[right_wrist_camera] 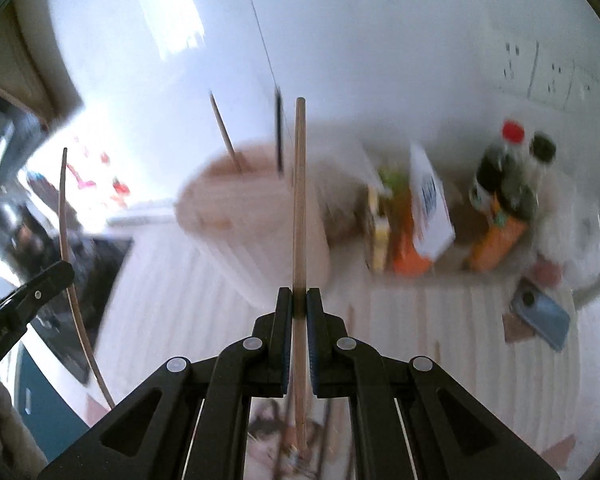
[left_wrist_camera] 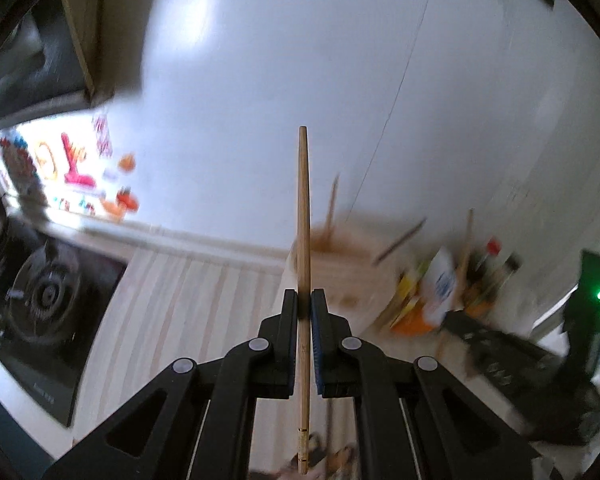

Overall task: Organize utensils
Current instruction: 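Carry both chopsticks up and insert them into the cream utensil holder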

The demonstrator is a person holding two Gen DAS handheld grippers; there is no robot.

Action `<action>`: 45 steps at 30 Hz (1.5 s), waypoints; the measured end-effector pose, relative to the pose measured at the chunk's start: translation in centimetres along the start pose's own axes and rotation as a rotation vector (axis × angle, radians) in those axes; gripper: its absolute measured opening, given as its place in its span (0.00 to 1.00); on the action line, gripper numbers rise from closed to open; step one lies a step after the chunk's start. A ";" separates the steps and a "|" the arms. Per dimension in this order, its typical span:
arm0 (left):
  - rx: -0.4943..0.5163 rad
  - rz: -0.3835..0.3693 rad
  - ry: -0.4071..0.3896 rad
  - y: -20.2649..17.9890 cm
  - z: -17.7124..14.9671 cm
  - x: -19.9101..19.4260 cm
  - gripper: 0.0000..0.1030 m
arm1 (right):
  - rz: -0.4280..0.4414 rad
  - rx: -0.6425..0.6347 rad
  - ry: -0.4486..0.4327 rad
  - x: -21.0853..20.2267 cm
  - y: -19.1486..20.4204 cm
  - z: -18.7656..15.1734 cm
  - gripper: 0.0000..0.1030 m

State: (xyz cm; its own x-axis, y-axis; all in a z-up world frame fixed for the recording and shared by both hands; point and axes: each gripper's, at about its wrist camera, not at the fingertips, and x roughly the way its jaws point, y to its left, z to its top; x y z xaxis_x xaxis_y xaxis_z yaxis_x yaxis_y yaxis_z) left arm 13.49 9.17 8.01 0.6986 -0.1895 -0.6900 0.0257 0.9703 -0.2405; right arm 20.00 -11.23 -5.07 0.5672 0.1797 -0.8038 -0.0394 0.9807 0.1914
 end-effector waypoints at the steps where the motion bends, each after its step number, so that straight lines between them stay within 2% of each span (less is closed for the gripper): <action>1: 0.000 -0.011 -0.021 -0.3 1.2 -0.2 0.04 | 0.015 0.008 -0.020 -0.4 0.2 0.8 0.07; 5: 0.003 -0.038 -0.087 -1.1 4.8 -0.1 0.04 | 0.071 0.043 -0.137 -1.8 1.2 4.9 0.07; 9: -0.016 -0.069 -0.133 -1.5 7.5 1.3 0.04 | 0.104 0.081 -0.221 -1.6 1.4 8.3 0.07; 15: -0.044 -0.086 -0.162 -1.3 10.0 5.2 0.04 | 0.088 0.104 -0.326 0.8 1.8 12.3 0.07; 20: -0.059 -0.088 -0.179 -0.8 10.6 8.7 0.04 | 0.056 0.092 -0.404 3.0 2.0 13.8 0.07; 26: -0.075 -0.071 -0.168 0.0 9.8 12.1 0.04 | 0.052 0.093 -0.445 5.4 2.1 14.0 0.07; 30: -0.046 -0.052 -0.169 0.1 9.3 13.8 0.04 | 0.043 0.071 -0.472 7.0 2.2 13.9 0.07; 36: 0.004 -0.027 -0.173 0.0 8.8 14.9 0.04 | 0.042 0.060 -0.462 8.5 2.1 13.9 0.07; 45: 0.043 -0.014 -0.104 0.2 7.9 16.7 0.04 | 0.036 0.040 -0.440 8.4 1.6 14.2 0.07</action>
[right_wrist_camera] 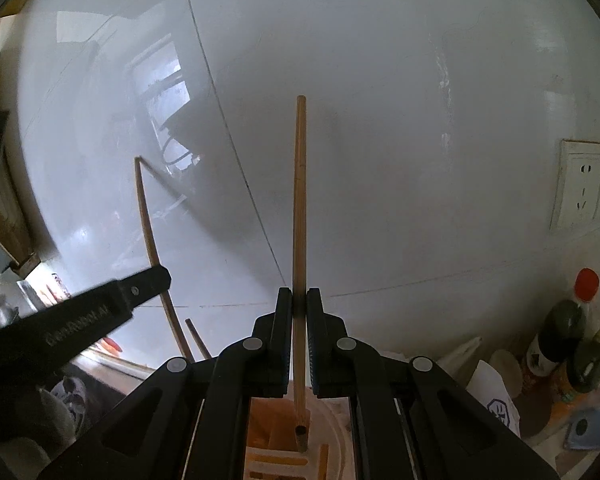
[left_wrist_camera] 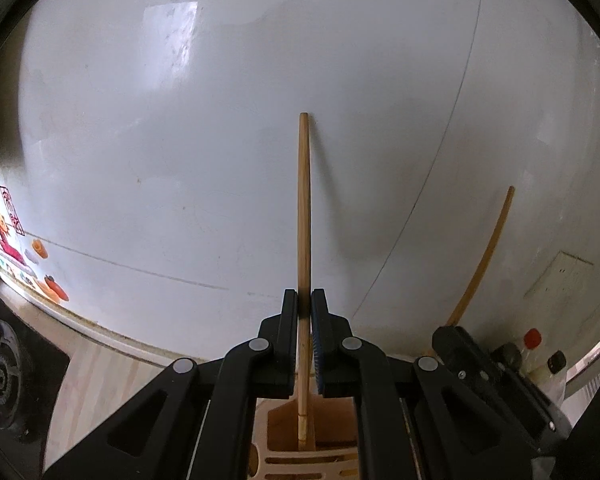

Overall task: Organize utensils
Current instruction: 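Carry both chopsticks up and insert them into the cream utensil holder, then open both tools to release the chopsticks into the holder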

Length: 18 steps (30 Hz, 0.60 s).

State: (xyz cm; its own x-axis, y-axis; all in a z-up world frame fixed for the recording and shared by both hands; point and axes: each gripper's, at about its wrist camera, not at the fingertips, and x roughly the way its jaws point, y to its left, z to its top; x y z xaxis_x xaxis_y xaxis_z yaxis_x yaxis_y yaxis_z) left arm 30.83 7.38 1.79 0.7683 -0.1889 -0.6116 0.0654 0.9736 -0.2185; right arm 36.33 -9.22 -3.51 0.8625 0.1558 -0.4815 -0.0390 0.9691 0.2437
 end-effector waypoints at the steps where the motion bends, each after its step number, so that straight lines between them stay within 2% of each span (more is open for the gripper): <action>1: 0.003 -0.001 0.010 0.3 -0.1 0.1 0.04 | 0.003 -0.004 0.009 0.1 0.1 0.1 0.07; 7: 0.005 -0.006 0.075 0.3 0.1 -1.5 0.09 | 0.022 -0.010 0.097 1.0 0.1 0.0 0.08; 8: 0.005 0.002 0.075 0.4 0.2 -2.3 0.14 | 0.026 -0.006 0.119 1.0 0.1 0.0 0.08; 9: 0.012 0.021 0.074 0.4 0.2 -2.9 0.20 | 0.032 0.001 0.137 0.6 -0.3 0.2 0.10; 11: 0.013 0.070 0.074 0.7 0.1 -4.6 0.64 | 0.050 0.013 0.142 -0.1 -0.6 0.5 0.22; 12: 0.010 0.077 0.066 0.4 0.1 -5.7 0.72 | 0.051 0.019 0.136 -0.8 -0.8 0.7 0.30; 13: 0.003 0.096 0.051 0.8 -0.1 -6.7 0.78 | 0.053 0.025 0.131 -1.5 -1.0 0.9 0.32; 15: 0.003 0.128 0.047 1.3 -0.7 -8.3 0.79 | 0.048 0.039 0.120 -3.1 -1.5 1.2 0.33; 16: 0.008 0.149 0.056 1.5 -1.3 -9.1 0.85 | 0.044 0.044 0.116 -4.1 -1.7 1.3 0.35; 17: 0.012 0.162 0.063 1.4 -1.7 -9.5 0.98 | 0.033 0.050 0.108 -5.2 -2.0 1.4 0.37; 18: 0.015 0.176 0.068 1.5 -2.3 -10.0 1.00 | 0.021 0.054 0.104 -6.1 -2.4 1.4 0.41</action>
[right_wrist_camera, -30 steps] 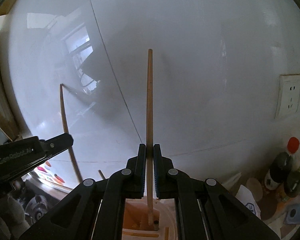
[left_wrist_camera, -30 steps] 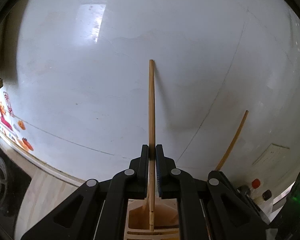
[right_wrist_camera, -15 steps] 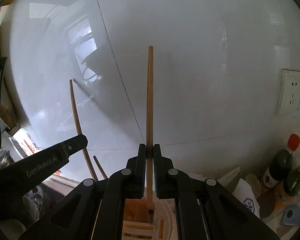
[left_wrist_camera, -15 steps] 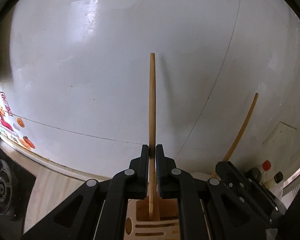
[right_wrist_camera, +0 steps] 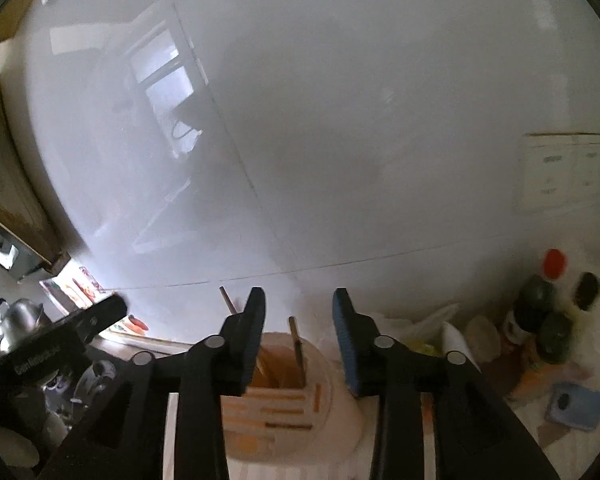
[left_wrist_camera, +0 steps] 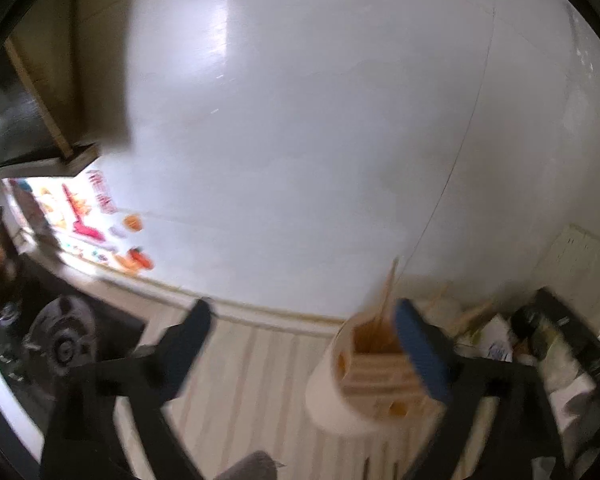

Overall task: Organize utensils
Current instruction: 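Open both tools to release the chopsticks into the holder, then grasp a dark chopstick with the left tool while the right tool grasps another dark chopstick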

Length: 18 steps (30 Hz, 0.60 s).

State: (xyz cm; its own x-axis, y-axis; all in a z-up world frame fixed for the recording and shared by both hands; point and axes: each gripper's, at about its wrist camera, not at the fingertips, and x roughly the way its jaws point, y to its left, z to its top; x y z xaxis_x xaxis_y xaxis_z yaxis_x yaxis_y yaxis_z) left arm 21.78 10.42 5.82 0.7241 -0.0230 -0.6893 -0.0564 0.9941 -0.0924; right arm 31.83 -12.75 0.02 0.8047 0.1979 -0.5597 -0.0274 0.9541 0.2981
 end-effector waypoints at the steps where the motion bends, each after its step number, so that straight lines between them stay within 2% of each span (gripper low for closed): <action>1: 0.006 0.018 0.004 0.2 -1.0 -0.7 1.00 | -0.014 0.001 0.001 -0.9 -0.2 0.0 0.47; 5: 0.021 0.048 0.029 0.3 -3.3 -1.6 1.00 | -0.079 0.012 0.029 -4.4 -1.5 -1.1 0.62; 10: 0.021 0.050 0.120 -0.4 -7.5 -1.2 1.00 | -0.144 0.050 0.083 -7.0 -3.9 -4.4 0.81; 14: 0.057 0.068 0.218 -1.8 -12.2 0.5 1.00 | -0.173 0.061 0.171 -6.6 -5.5 -8.4 0.82; 18: 0.104 0.103 0.341 -3.1 -17.0 3.1 1.00 | -0.217 0.066 0.328 -4.5 -7.6 -12.8 0.82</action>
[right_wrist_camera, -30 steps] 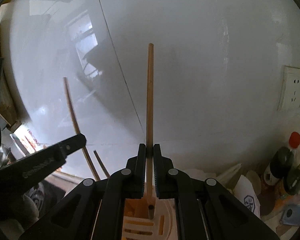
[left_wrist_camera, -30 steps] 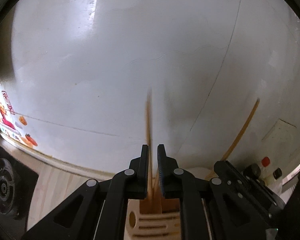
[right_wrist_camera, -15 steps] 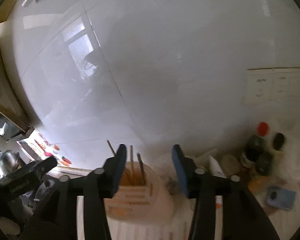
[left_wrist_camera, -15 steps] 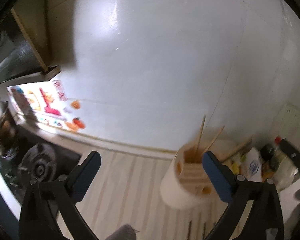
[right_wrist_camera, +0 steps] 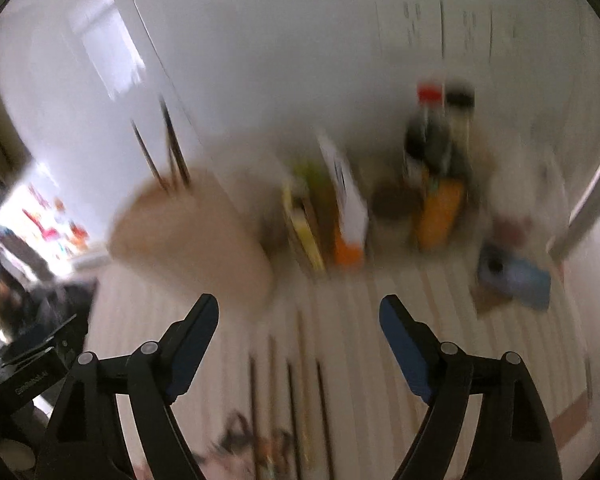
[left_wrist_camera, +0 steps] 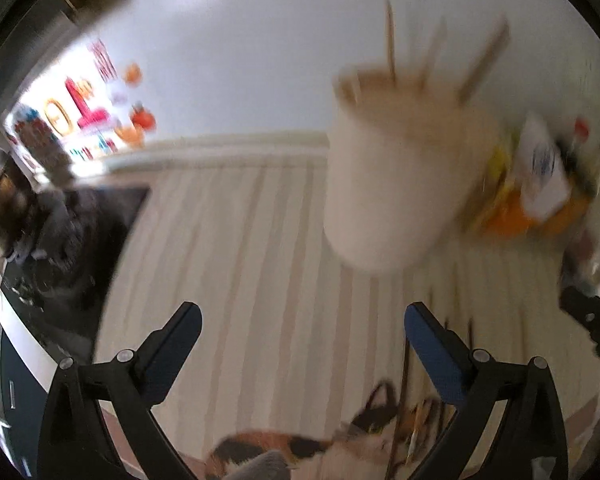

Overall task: Organize utensils
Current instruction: 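Grasp a dark chopstick with the left tool while the right tool grasps another dark chopstick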

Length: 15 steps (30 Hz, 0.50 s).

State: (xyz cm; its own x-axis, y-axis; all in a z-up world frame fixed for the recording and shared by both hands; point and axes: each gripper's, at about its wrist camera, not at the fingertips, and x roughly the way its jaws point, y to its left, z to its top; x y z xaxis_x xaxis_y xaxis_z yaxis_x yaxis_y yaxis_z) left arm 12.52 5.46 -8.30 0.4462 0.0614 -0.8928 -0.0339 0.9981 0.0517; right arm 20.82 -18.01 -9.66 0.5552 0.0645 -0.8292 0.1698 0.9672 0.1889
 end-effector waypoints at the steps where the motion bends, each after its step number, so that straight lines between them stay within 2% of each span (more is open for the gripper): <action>1: 0.014 0.005 0.036 -0.6 -0.9 1.2 1.00 | -0.012 -0.004 0.049 1.3 -0.5 -1.1 0.82; 2: 0.030 0.007 0.066 -1.1 -1.7 2.3 1.00 | -0.024 -0.010 0.106 2.8 -0.8 -2.2 0.80; 4: 0.057 0.007 0.126 -2.1 -3.3 4.2 1.00 | -0.031 -0.019 0.203 5.6 -1.4 -4.7 0.61; 5: 0.068 0.003 0.152 -2.6 -4.0 5.1 0.99 | -0.042 -0.029 0.246 6.8 -1.6 -5.6 0.58; 7: 0.077 -0.010 0.206 -3.3 -5.1 6.6 0.98 | -0.054 -0.046 0.345 9.7 -2.0 -7.9 0.47; 9: 0.070 -0.036 0.244 -3.8 -5.8 7.6 0.96 | -0.071 -0.065 0.414 11.7 -2.3 -10.1 0.46; 12: 0.065 -0.095 0.284 -4.7 -6.3 8.7 0.83 | -0.085 -0.095 0.488 13.8 -2.5 -12.6 0.40; 14: 0.071 -0.124 0.298 -5.5 -6.4 9.2 0.77 | -0.102 -0.120 0.522 14.6 -2.7 -13.9 0.30; 15: 0.078 -0.128 0.300 -5.9 -6.4 9.4 0.75 | -0.121 -0.152 0.489 14.3 -2.6 -14.1 0.20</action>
State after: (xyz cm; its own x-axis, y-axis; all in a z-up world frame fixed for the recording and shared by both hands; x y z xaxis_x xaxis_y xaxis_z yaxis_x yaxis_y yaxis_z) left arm 11.21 0.07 -19.91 0.1589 -0.0581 -0.9856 0.0789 0.9958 -0.0460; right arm 16.84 -16.13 -29.37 0.0881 0.0217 -0.9959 0.0694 0.9972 0.0279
